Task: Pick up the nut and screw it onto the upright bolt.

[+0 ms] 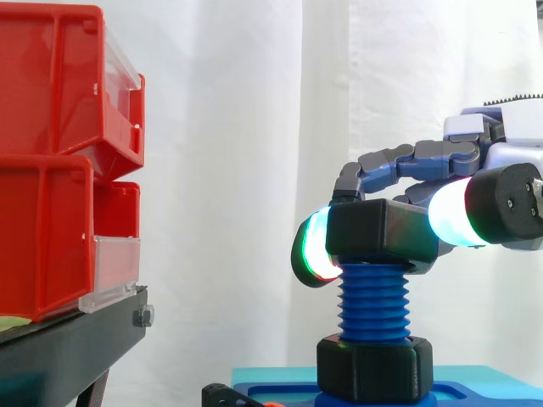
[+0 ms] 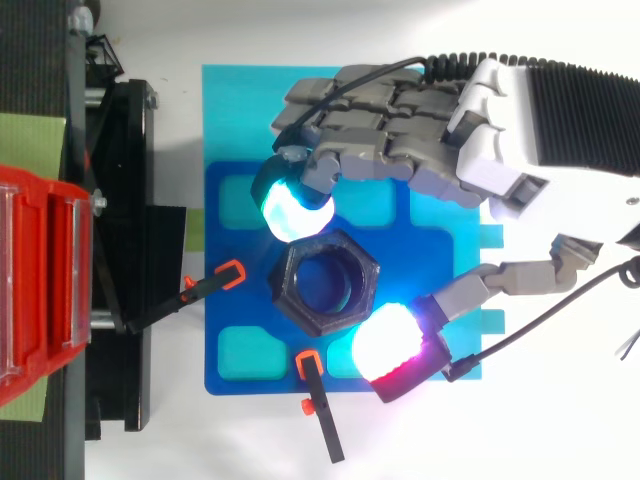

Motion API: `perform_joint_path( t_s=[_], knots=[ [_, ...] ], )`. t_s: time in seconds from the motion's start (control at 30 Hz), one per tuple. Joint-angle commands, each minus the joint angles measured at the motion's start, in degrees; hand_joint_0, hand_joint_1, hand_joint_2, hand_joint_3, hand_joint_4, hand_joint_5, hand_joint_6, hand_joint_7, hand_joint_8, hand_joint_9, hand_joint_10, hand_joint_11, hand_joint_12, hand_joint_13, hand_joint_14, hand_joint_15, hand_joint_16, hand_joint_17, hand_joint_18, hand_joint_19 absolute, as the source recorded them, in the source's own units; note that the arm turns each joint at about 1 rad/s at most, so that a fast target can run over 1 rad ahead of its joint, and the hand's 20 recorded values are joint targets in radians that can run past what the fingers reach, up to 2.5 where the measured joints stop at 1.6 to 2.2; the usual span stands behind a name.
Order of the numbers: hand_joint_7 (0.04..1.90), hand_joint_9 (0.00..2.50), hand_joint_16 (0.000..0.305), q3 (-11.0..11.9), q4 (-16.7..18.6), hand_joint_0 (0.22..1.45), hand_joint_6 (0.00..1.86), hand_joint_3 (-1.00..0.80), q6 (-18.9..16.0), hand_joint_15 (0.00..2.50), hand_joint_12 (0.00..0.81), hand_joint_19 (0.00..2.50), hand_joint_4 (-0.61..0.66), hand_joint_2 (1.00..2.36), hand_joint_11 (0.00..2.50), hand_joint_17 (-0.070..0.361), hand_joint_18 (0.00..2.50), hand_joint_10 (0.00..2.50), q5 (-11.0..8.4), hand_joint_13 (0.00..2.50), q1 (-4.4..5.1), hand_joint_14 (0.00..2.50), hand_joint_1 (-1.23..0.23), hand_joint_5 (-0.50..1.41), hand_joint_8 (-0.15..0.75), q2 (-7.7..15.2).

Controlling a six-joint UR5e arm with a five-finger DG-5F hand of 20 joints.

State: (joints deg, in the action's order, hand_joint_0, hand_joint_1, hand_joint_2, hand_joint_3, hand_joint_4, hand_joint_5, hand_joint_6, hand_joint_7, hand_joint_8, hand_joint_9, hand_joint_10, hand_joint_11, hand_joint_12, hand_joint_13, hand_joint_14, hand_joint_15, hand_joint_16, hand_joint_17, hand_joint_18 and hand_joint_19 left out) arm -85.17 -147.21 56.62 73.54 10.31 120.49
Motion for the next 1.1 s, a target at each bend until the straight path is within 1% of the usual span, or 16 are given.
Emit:
perform_joint_path(
  t_s=[0.0, 0.13, 0.27, 0.47, 0.7, 1.0, 1.07],
  knots=[
    [1.1, 0.46, 0.053, 0.0, 0.08, 0.52, 0.5, -0.5, 0.25, 0.0, 0.341, 0.01, 0.24, 1.0, 0.06, 0.12, 0.42, 0.0, 0.2, 0.38, -0.12, 0.0, -0.64, -0.19, 0.302, 0.0],
    [1.1, 0.46, 0.053, 0.0, -0.01, 0.52, 0.5, -0.5, 0.78, 0.0, 0.341, 0.01, 0.24, 1.0, 0.05, 0.119, 0.42, 0.0, 0.37, 0.38, -0.03, 0.0, -0.64, -0.19, 0.302, 0.0],
    [1.1, 0.46, 0.053, 0.0, -0.19, 0.52, 0.5, -0.5, 1.13, 0.0, 0.341, 0.02, 0.23, 1.0, 0.06, 0.119, 0.42, 0.0, 1.16, 0.38, -0.38, 0.0, -0.64, -0.19, 0.3, 0.0],
    [1.11, 0.47, 0.053, 0.0, 0.87, 0.52, 0.5, -0.5, 2.27, 0.0, 0.342, 0.01, 0.23, 1.0, 0.05, 0.119, 0.42, 0.0, 1.87, 0.38, -0.56, 0.0, -0.64, -0.19, 0.302, 0.0],
    [1.1, 0.47, 0.053, 0.0, 1.66, 0.52, 0.5, -0.5, 3.32, 0.0, 0.341, 0.01, 0.24, 1.0, 0.05, 0.119, 0.42, 0.0, 2.48, 0.38, -0.47, 0.0, -0.64, -0.19, 0.303, 0.0],
    [1.1, 0.47, 0.053, 0.0, 1.39, 0.52, 0.5, -0.5, 3.41, 0.0, 0.343, 0.01, 0.24, 1.0, 0.05, 0.119, 0.42, 0.0, 2.57, 0.38, -0.47, 0.0, -0.64, -0.19, 0.303, 0.0],
    [1.1, 0.47, 0.053, 0.0, 1.22, 0.52, 0.5, -0.5, 3.41, 0.0, 0.343, 0.02, 0.24, 1.0, 0.05, 0.119, 0.42, 0.0, 2.57, 0.38, -0.64, 0.0, -0.64, -0.19, 0.302, 0.0]
  ],
)
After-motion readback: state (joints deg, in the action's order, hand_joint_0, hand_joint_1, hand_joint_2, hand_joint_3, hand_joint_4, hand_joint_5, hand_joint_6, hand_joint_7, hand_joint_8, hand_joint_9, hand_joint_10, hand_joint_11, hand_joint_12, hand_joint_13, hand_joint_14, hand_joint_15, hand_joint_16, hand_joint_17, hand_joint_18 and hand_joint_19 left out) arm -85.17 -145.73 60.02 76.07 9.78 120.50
